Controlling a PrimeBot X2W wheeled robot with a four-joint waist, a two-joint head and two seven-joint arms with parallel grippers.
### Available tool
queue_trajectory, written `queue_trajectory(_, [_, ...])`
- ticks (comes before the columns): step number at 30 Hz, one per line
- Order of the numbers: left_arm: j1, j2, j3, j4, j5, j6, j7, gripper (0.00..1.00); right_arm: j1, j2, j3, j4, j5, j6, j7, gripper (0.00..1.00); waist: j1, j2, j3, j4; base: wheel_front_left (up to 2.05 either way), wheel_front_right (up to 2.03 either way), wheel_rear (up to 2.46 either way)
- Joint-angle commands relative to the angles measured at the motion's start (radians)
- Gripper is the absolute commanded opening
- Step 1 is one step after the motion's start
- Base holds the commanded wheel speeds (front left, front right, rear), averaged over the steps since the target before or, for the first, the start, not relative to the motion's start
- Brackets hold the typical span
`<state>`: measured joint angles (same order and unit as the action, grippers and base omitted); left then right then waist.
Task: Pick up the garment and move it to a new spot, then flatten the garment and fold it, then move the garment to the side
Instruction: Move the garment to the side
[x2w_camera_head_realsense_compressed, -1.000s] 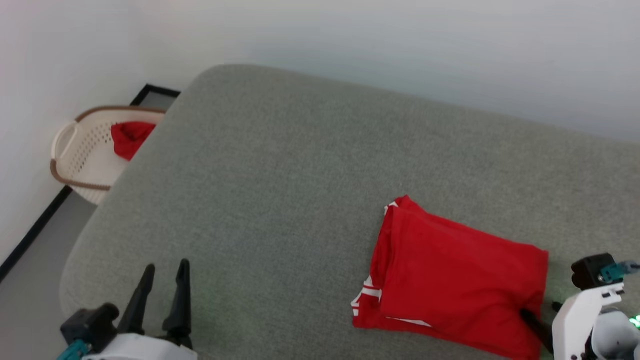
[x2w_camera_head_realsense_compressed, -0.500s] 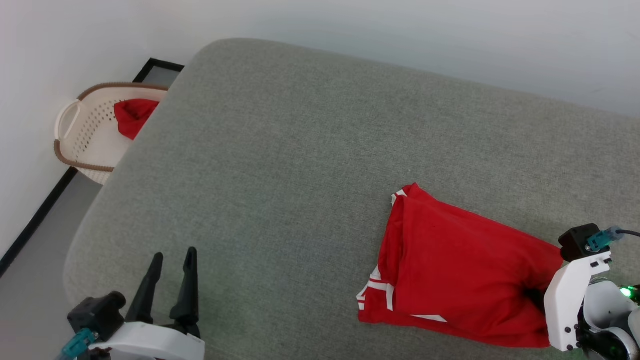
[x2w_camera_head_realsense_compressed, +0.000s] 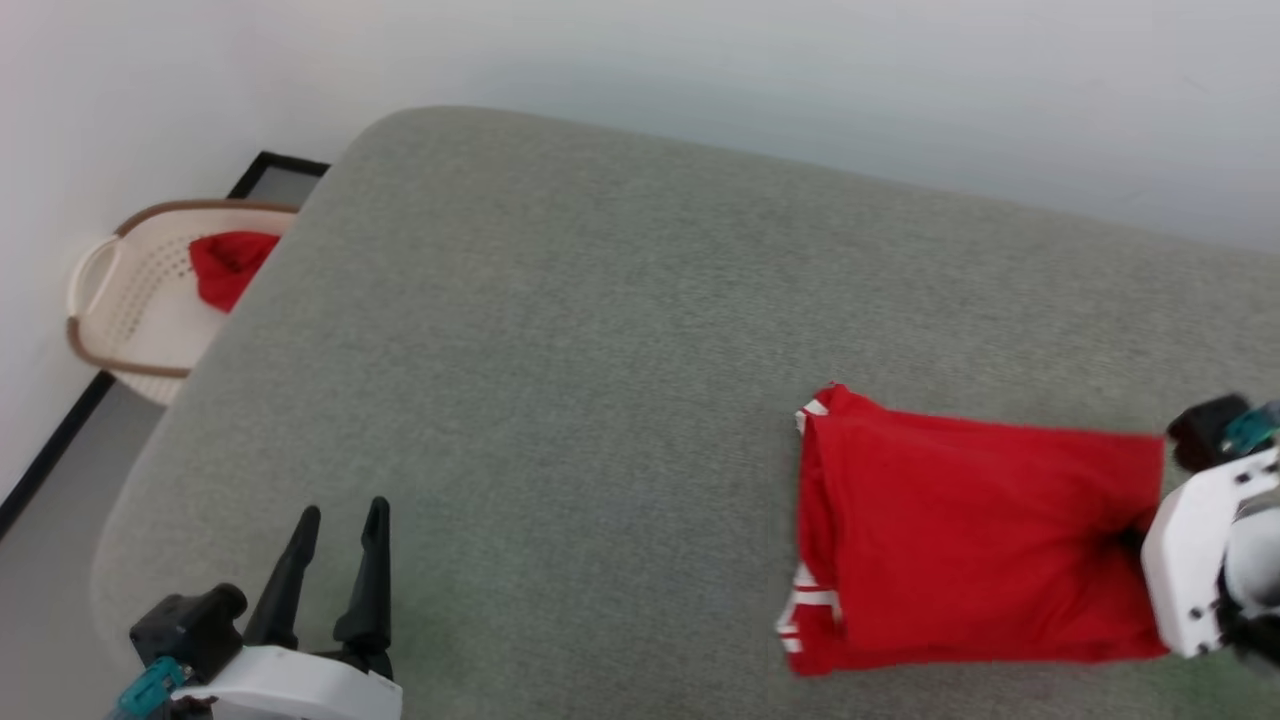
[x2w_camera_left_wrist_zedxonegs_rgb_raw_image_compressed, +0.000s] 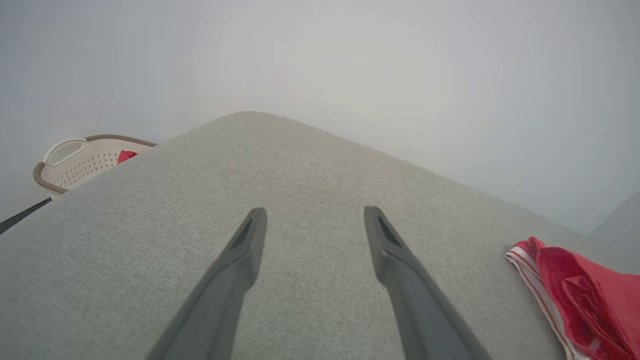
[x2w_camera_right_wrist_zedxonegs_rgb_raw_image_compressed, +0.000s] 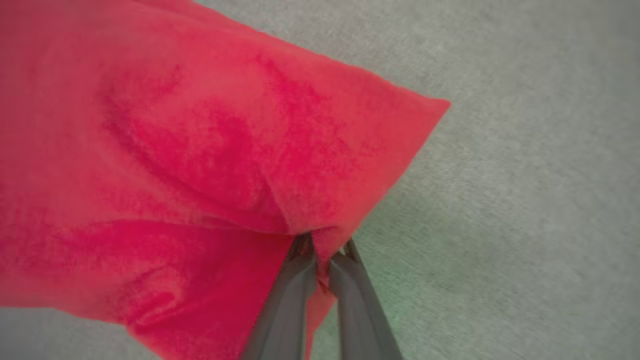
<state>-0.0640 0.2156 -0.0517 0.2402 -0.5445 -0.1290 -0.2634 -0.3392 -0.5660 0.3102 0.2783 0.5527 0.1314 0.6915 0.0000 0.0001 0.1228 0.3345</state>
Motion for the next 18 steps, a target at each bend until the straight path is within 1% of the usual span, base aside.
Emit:
queue_trajectory(1, [-0.01, 0.007, -0.002, -0.005, 0.007, -0.002, 0.0, 1.0, -0.027, -0.029, 0.004, -0.007, -0.003, -0.002, -0.005, 0.0, 0.0, -0.0001, -0.004, -0.029, 0.0, 0.0, 0.0])
queue_trajectory(5, [-0.027, 0.014, -0.011, -0.01, 0.008, -0.002, 0.0, 1.0, -0.071, -0.081, 0.018, -0.016, 0.003, -0.002, -0.009, 0.0, 0.0, -0.0001, 0.007, -0.068, 0.0, 0.0, 0.0])
queue_trajectory(6, [-0.027, 0.014, -0.011, -0.01, 0.008, -0.002, 0.0, 1.0, -0.071, -0.081, 0.018, -0.016, 0.003, -0.002, -0.009, 0.0, 0.0, -0.0001, 0.007, -0.068, 0.0, 0.0, 0.0])
queue_trajectory(14, [-0.082, 0.023, -0.028, -0.022, 0.011, -0.002, 0.0, 1.0, -0.176, -0.182, 0.067, -0.007, 0.026, -0.002, -0.05, 0.0, 0.0, -0.0001, 0.059, -0.166, 0.0, 0.0, 0.0])
queue_trajectory(18, [-0.117, 0.03, -0.046, -0.031, 0.015, -0.002, 0.0, 1.0, -0.238, -0.233, 0.095, 0.009, 0.02, -0.002, -0.08, 0.0, 0.0, -0.0001, 0.098, -0.215, 0.0, 0.0, 0.0])
